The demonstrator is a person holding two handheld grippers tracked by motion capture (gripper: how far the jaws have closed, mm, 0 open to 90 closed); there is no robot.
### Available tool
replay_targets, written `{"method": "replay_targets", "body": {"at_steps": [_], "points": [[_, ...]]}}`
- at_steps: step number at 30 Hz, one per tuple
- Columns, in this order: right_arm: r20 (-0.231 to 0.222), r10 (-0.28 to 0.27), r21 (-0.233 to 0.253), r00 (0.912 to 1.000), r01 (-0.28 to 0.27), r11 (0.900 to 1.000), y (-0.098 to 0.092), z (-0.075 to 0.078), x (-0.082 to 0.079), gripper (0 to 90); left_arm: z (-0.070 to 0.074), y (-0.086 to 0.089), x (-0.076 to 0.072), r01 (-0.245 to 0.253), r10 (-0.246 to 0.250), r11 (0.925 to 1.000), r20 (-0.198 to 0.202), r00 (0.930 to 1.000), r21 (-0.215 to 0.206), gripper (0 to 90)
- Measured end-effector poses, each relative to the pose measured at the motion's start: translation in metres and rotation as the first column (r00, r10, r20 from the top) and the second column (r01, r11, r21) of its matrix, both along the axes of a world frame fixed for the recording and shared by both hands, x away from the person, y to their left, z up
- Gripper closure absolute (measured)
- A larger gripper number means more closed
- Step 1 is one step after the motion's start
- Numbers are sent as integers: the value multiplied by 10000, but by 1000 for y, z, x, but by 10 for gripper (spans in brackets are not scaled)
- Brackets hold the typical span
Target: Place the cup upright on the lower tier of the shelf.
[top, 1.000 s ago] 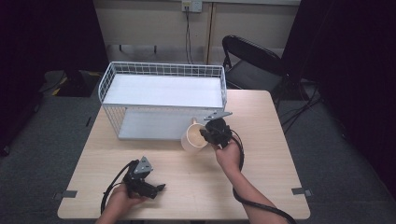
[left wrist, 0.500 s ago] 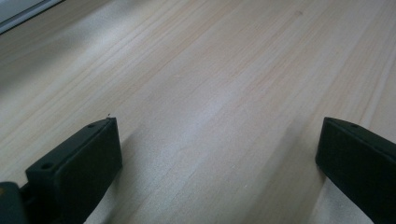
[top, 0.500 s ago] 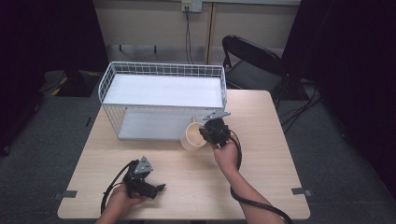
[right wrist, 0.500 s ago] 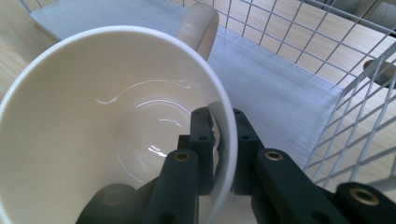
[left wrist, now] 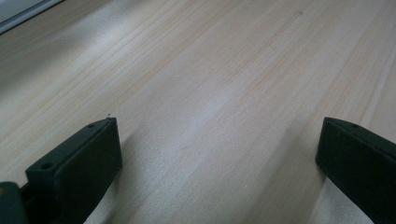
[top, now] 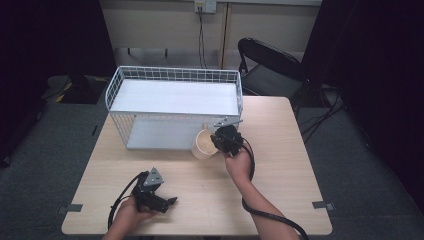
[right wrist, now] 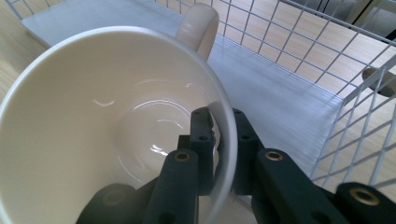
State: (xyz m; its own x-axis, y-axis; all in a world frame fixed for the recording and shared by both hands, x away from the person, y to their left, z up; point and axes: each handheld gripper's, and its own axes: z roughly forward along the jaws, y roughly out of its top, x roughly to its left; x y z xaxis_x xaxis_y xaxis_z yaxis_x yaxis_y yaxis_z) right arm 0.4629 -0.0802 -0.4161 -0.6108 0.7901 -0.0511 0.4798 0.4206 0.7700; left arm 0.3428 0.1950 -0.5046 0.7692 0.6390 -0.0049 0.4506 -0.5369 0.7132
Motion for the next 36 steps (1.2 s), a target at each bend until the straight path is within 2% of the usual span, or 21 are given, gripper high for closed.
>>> {"method": "replay_targets", "body": {"at_steps": [9,18,36], "points": [[113,-90,-110,9999,91,9999,7,-1,4,832,0,0,0,1,-1,10000,-1,10000,-1,0],[34,-153,-55,9999,153,9999,12,-3,9,832,0,0,0,1,-1,10000,0,10000,3,0],[679,-555,-320,9961,578,9978,22,-15,14,832,0,0,0,0,0,10000,-2,10000,1,0]]}}
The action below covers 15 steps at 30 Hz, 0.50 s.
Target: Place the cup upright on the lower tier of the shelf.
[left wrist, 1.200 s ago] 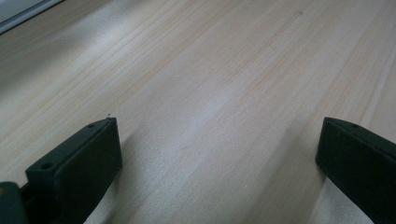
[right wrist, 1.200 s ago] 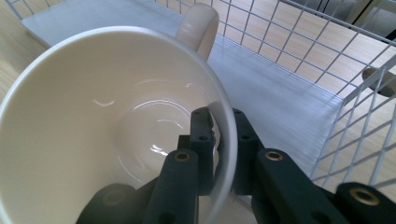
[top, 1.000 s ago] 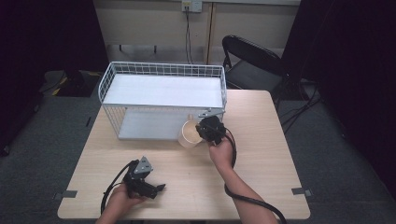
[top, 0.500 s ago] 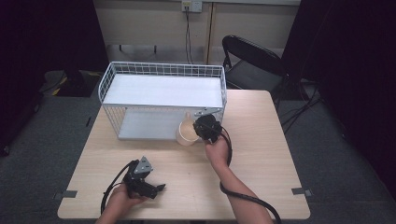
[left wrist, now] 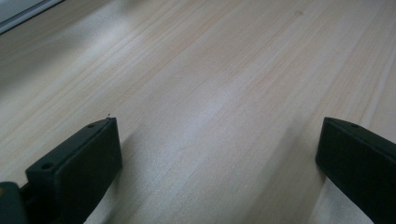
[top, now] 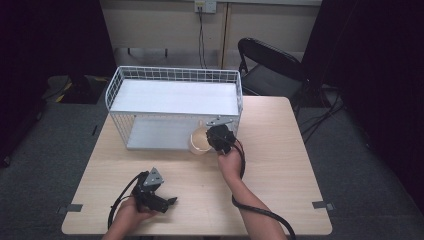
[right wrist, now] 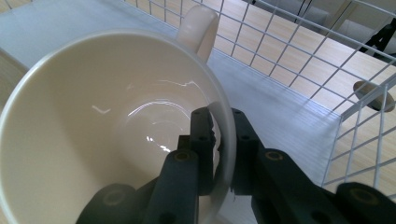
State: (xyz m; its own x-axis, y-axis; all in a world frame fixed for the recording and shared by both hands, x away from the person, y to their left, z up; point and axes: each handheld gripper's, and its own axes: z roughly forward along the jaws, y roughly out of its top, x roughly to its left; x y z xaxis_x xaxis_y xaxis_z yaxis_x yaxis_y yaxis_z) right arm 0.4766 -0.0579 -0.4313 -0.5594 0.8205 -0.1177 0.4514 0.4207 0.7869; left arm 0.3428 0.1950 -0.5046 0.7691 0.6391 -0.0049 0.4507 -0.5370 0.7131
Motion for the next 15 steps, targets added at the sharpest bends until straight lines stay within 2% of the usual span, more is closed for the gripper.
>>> {"method": "replay_targets", "body": {"at_steps": [15], "points": [[492,-224,-199,9985,234,9995,2,0,2,830,0,0,0,0,0,10000,1,10000,-3,0]]}}
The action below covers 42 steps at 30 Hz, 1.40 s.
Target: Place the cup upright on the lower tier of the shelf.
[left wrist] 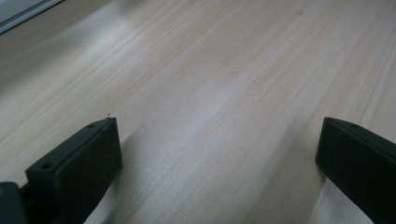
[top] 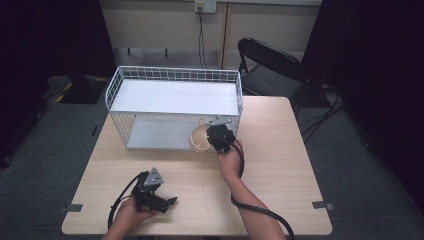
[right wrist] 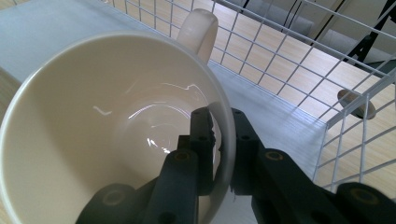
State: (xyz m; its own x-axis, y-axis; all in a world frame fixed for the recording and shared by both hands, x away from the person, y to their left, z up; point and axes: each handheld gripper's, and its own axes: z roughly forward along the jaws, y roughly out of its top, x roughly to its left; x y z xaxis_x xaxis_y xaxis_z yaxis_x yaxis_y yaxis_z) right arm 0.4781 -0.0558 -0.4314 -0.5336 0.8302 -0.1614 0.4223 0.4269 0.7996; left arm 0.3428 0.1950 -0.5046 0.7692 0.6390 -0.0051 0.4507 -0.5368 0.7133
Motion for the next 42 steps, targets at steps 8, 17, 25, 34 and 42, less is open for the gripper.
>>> {"method": "replay_targets", "body": {"at_steps": [8,17,25,34,42], "points": [[60,-76,5,10000,76,10000,2,0,1,829,0,0,0,5,-5,10000,1,10000,4,0],[124,-135,18,9998,134,9999,3,0,1,820,0,0,0,3,-3,10000,1,10000,4,0],[37,-128,260,9999,127,9996,5,-1,2,809,0,0,0,-1,1,10000,-1,10000,1,0],[135,-219,213,9997,216,9995,5,1,2,810,0,0,0,0,0,10000,0,10000,4,0],[159,-274,529,9995,265,9982,4,5,1,714,0,0,0,0,0,10000,1,10000,4,0]]}}
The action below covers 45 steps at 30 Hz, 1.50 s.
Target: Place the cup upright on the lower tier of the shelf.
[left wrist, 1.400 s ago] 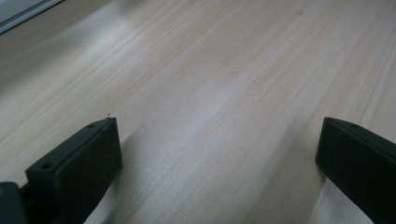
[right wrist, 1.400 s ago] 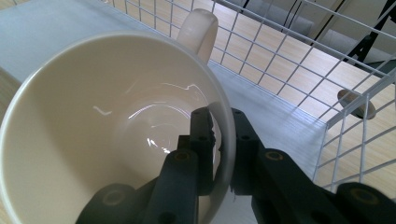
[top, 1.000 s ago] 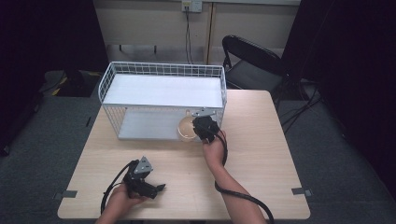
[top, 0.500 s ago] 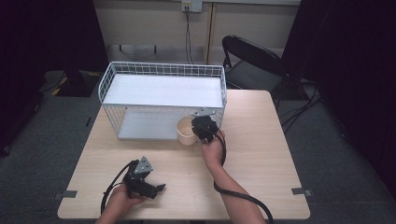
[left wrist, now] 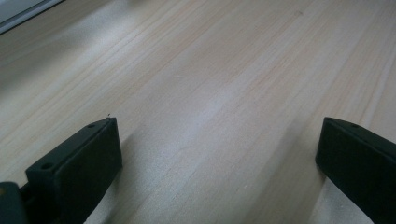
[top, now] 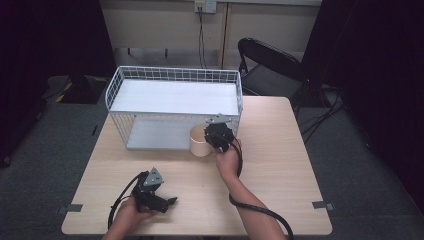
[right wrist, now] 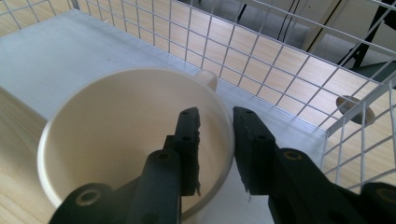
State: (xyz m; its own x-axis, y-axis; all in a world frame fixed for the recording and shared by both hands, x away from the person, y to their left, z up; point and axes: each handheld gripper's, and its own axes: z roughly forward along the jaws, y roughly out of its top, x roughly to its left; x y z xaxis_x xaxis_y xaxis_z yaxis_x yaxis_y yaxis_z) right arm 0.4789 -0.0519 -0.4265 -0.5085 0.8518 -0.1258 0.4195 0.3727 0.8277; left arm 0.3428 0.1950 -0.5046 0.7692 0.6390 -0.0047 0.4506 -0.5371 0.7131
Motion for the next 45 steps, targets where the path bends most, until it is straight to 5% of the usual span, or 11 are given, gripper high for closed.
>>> {"method": "replay_targets", "body": {"at_steps": [7,19,45], "points": [[3,62,89,10000,-62,9999,1,1,-2,641,0,0,0,1,-1,10000,0,10000,2,0],[-445,317,735,9985,-284,9969,0,9,-9,341,0,0,0,-1,1,10000,3,10000,-2,0],[-817,1016,1334,9915,-901,9870,-7,31,-31,156,0,0,0,4,-4,10000,1,10000,1,0]]}}
